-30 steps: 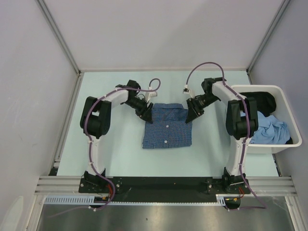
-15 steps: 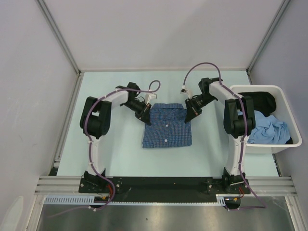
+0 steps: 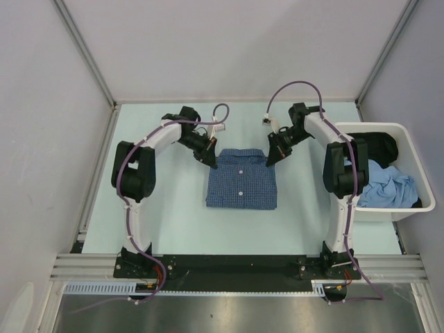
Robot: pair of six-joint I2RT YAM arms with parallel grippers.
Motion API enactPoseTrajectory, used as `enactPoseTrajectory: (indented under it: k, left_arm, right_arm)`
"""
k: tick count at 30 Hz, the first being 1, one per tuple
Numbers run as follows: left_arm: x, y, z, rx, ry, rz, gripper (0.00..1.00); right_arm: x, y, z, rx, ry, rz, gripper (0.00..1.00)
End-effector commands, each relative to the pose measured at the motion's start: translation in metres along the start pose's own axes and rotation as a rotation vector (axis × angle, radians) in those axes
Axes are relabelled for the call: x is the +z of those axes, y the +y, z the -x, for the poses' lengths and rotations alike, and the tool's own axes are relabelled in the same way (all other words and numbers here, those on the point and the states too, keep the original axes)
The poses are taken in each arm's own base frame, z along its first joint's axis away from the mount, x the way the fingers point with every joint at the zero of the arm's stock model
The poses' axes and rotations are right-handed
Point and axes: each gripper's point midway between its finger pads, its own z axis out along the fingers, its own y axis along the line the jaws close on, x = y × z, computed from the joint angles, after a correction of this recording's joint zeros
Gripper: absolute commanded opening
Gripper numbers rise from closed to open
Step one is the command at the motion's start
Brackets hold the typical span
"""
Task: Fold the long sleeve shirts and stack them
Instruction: Fold the shirt
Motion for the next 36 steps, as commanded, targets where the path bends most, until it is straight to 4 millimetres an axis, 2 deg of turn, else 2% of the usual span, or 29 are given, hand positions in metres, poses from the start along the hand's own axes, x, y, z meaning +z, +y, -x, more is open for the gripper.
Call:
enactPoseTrajectory:
  k: [1,3,5,7,9,12,17,18,22,26,29,30,31,33,34,36]
  left_arm:
    - [-0.024,0.004,0.04,0.071,-0.083,0.081,0.0]
    - [-0.021,0.02,0.044,0.05,-0.094,0.13,0.0]
    - [-0.016,0.037,0.039,0.019,-0.086,0.174,0.0]
    - [-0.005,0.053,0.026,-0.055,-0.057,0.209,0.0]
    - [-0.001,0.061,0.024,-0.077,-0.063,0.227,0.0]
    - [0.002,0.073,0.02,-0.096,-0.056,0.273,0.01]
    - [0.005,0.083,0.015,-0.101,-0.036,0.295,0.01]
    - [0.006,0.08,0.017,-0.096,-0.042,0.279,0.01]
    - [-0.002,0.06,0.027,-0.043,-0.074,0.229,0.01]
    - [-0.024,0.04,0.049,0.021,-0.136,0.222,0.0]
    - [-0.04,0.033,0.07,0.064,-0.193,0.236,0.0]
    - [-0.043,0.037,0.073,0.058,-0.202,0.242,0.0]
    - [-0.048,0.038,0.084,0.073,-0.223,0.249,0.0]
    - [-0.05,0.046,0.09,0.067,-0.232,0.266,0.0]
    - [-0.048,0.055,0.093,0.065,-0.227,0.277,0.0]
    - [-0.047,0.067,0.096,0.06,-0.224,0.303,0.0]
  right_arm:
    - [-0.013,-0.022,0.033,-0.047,-0.088,-0.064,0.0]
    - [-0.008,-0.033,0.041,-0.037,-0.111,-0.074,0.0]
    - [0.005,-0.048,0.037,-0.008,-0.094,-0.071,0.0]
    - [0.012,-0.058,0.039,0.02,-0.092,-0.078,0.0]
    - [0.024,-0.071,0.036,0.054,-0.084,-0.084,0.0]
    - [0.035,-0.076,0.036,0.092,-0.081,-0.084,0.0]
    - [0.048,-0.075,0.017,0.133,-0.032,-0.091,0.0]
    - [0.048,-0.076,0.014,0.142,-0.026,-0.094,0.0]
    - [0.031,-0.065,0.026,0.127,-0.055,-0.083,0.0]
    - [0.004,-0.04,0.046,0.105,-0.126,-0.034,0.0]
    - [-0.01,-0.032,0.055,0.086,-0.166,-0.021,0.0]
    - [-0.014,-0.034,0.059,0.077,-0.182,-0.022,0.0]
    - [-0.016,-0.035,0.063,0.073,-0.194,-0.027,0.0]
    - [-0.016,-0.048,0.067,0.08,-0.203,-0.043,0.0]
    - [-0.02,-0.052,0.078,0.074,-0.225,-0.057,0.0]
    - [-0.012,-0.071,0.083,0.095,-0.232,-0.066,0.0]
